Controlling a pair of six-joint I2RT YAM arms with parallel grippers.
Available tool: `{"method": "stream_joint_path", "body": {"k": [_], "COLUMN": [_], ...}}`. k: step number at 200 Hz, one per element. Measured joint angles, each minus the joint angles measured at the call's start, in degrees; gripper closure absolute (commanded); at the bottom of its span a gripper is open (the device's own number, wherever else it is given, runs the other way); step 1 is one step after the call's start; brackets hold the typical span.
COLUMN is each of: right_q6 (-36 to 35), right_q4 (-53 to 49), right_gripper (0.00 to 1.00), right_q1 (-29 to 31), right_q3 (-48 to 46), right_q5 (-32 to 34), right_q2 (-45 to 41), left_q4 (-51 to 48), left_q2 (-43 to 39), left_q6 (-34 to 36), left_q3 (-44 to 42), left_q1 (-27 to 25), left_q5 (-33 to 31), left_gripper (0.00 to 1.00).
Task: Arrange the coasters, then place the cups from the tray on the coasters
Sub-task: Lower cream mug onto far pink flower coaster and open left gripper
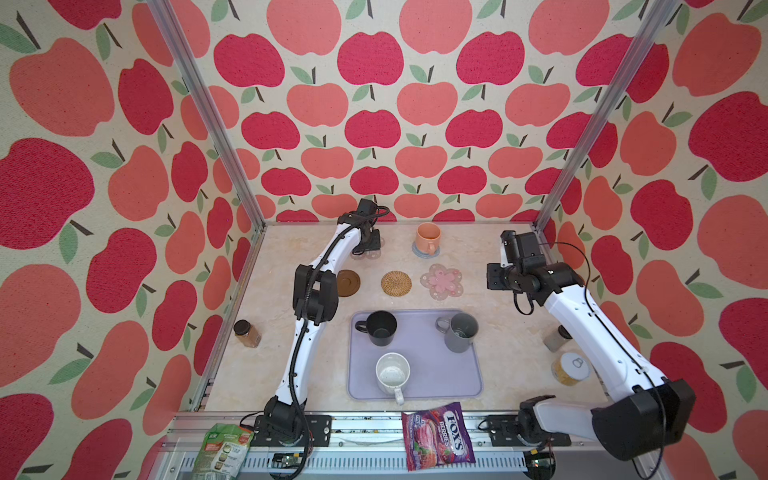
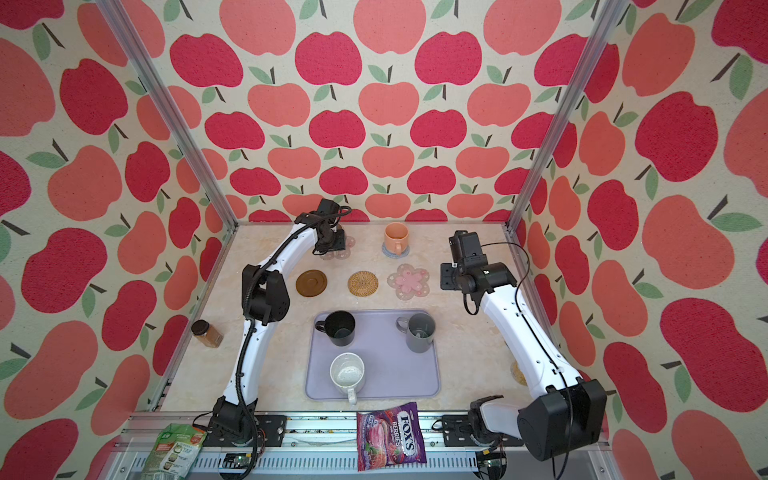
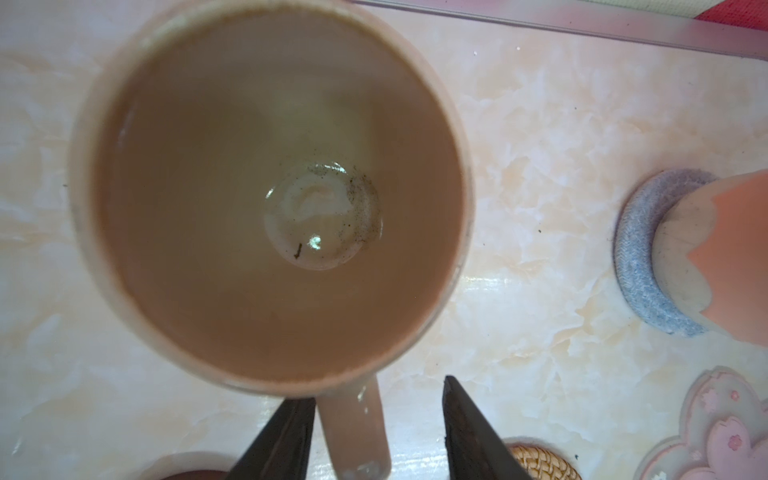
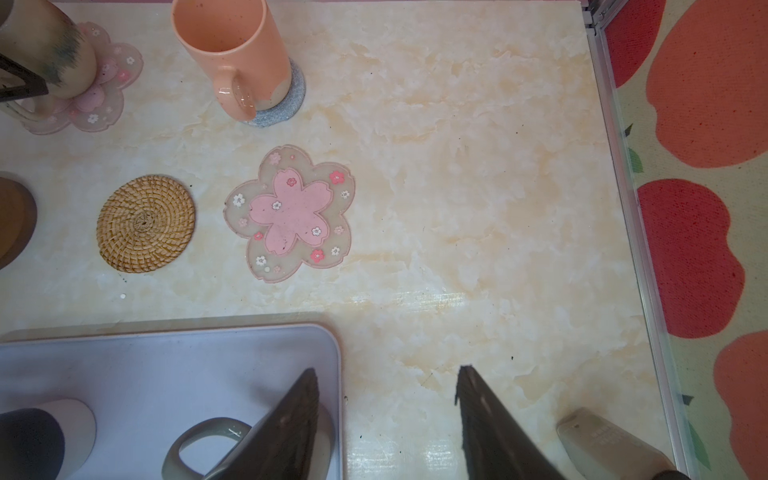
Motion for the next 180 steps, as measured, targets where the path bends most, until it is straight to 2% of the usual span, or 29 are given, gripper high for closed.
{"method": "stream_joint_path", "body": {"k": [40,81,180], "right_q6": [0.44,1.07,3.98], "right_q4": [0.00,-0.28,-1.79], "right_gripper": [0.43,0.43,0.43], "right_q1": [0.00,0.00,0.00], "right_q3": [-0.28,-1.38,-3.98], "right_q5": [-0.42,-0.70,-3.04], "right_q2": [-0.59,-2.51,-7.37], "left_q4": [-1.25,-1.73,2.84], "left_q2": [-1.66,-7.74,-36.20], "left_q6": [0.02,0.02,0.02], "left_q3": [-0.13,-4.76,-35.39], "left_q1": [0.00,-0.07,-0.76], "left_q5": [-0.44,-2.32,-4.79], "left_gripper": [0.44,0.44,0.45]}}
